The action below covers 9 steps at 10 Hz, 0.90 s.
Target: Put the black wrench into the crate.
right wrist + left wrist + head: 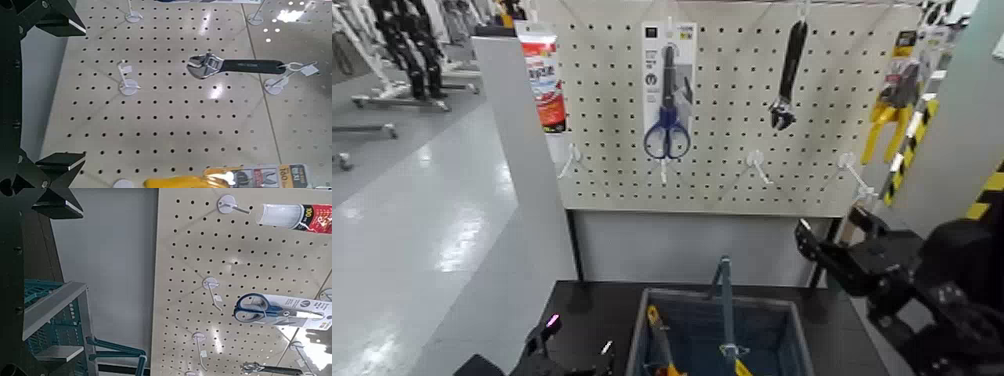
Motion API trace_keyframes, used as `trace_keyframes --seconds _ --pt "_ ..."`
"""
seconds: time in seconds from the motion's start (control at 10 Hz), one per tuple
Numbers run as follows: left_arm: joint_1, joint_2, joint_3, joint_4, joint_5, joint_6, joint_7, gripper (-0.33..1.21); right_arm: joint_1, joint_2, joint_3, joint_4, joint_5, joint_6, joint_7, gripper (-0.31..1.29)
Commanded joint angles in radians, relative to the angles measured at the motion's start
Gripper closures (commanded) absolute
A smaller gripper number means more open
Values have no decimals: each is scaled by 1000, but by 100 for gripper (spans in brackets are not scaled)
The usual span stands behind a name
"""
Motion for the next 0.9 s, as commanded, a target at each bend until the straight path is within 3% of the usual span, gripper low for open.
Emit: trace_keyframes --seconds 0.1,0.4,0.9 --pt "-10 7 -10 10 6 -2 0 10 -106 11 9 21 0 15 44 18" --pt "-20 16 -21 20 9 -2 0 10 -233 3 32 66 -2 40 108 18" --pt "-27 19 -29 25 14 -2 -2 10 -404 -25 35 132 -61 78 217 18"
